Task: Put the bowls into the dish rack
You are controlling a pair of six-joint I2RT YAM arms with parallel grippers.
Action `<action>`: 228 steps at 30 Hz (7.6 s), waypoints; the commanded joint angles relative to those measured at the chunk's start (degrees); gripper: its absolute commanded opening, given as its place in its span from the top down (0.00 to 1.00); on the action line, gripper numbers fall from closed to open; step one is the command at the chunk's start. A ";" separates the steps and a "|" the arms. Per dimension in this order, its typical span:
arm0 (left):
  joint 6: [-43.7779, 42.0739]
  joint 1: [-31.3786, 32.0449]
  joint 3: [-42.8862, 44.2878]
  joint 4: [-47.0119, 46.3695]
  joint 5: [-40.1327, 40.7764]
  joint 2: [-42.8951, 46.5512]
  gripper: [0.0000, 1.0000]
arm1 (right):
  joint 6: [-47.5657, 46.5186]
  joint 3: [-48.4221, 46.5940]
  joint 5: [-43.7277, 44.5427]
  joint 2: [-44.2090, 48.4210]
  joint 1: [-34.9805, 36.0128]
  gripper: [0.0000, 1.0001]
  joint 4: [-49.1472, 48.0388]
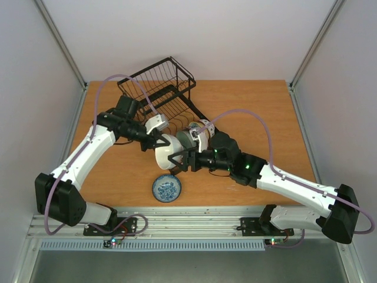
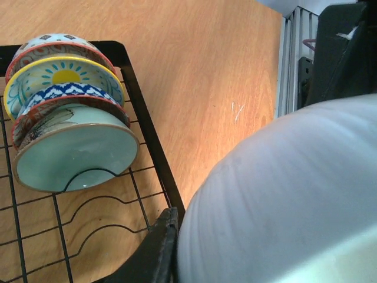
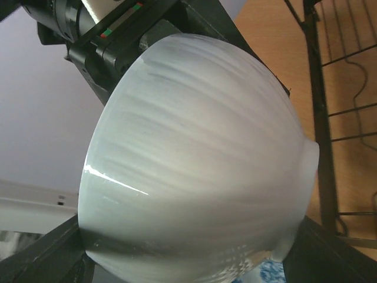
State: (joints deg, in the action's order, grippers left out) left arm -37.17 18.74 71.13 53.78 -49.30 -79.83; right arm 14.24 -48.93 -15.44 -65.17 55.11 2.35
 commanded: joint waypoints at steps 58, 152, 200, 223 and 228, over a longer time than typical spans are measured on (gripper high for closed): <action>18.46 -6.79 -6.54 -27.88 49.47 11.66 0.02 | -42.44 -45.29 36.36 -47.38 3.08 0.99 50.10; 16.49 -6.84 -5.33 -21.18 28.68 10.76 0.02 | -16.86 -15.38 -1.26 -35.13 3.69 0.83 31.25; 4.09 3.67 3.85 4.92 18.19 -0.86 0.25 | -26.60 -37.72 34.99 -22.16 0.32 0.99 47.36; 4.87 4.15 2.95 3.21 18.33 -1.89 0.52 | -26.63 -37.21 25.71 -21.14 0.52 0.99 41.57; 4.76 4.11 3.21 3.82 17.31 -2.69 0.92 | -27.10 -36.41 24.77 -20.49 0.61 0.99 39.93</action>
State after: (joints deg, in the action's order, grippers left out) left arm -30.02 22.94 74.65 58.43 -30.09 -81.08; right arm -11.90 -84.36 11.00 -87.90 55.51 47.46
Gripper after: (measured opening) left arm 0.253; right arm 0.035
